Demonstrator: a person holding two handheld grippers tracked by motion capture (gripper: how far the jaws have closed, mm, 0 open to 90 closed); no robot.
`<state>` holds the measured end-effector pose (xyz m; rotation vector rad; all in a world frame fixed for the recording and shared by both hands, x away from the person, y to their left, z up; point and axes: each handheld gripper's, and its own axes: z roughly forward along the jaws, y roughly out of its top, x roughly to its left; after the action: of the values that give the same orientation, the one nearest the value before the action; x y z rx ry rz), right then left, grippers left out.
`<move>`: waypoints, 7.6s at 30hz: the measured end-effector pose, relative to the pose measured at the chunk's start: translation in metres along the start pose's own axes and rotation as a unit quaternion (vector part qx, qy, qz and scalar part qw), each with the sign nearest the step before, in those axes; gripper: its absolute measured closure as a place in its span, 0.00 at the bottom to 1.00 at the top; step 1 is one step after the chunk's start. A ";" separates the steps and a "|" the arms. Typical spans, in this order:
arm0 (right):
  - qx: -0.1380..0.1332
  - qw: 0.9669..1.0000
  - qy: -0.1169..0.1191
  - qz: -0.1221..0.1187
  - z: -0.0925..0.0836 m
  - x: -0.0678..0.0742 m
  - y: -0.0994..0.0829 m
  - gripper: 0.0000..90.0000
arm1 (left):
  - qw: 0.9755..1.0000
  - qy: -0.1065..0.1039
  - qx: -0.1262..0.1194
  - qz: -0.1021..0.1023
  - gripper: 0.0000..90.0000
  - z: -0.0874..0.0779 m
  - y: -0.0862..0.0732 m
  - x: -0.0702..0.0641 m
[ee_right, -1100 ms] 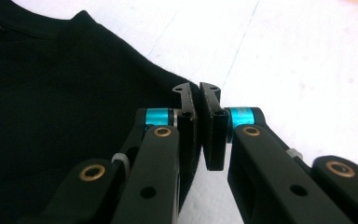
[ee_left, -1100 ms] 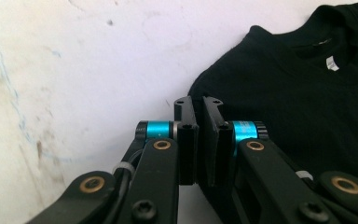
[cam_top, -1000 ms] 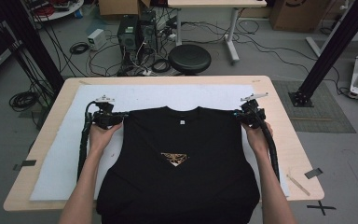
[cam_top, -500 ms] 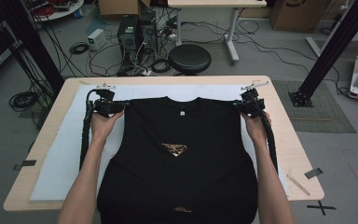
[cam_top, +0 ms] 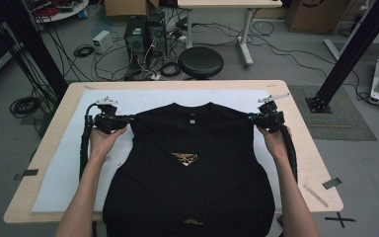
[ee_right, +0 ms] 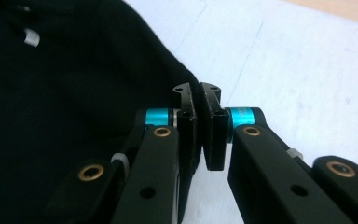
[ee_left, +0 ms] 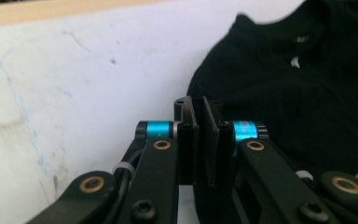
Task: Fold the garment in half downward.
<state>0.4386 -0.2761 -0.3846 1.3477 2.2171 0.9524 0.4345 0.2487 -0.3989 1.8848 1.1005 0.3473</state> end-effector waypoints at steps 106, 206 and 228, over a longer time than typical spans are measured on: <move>0.016 0.981 0.184 -0.053 -0.073 0.074 -0.159 0.76 | 0.978 -0.179 0.073 0.077 0.76 -0.064 -0.110 -0.103; -0.001 0.996 0.091 0.025 -0.025 0.023 -0.104 0.46 | 0.995 -0.081 0.054 0.035 0.85 -0.018 -0.087 -0.038; 0.007 0.997 0.081 -0.008 -0.022 0.039 -0.108 0.90 | 0.995 -0.036 0.067 0.069 0.87 -0.018 -0.081 -0.049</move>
<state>0.3389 -0.2831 -0.4454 1.2976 2.3533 1.0770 0.3507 0.2352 -0.4453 2.0830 0.9680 0.2858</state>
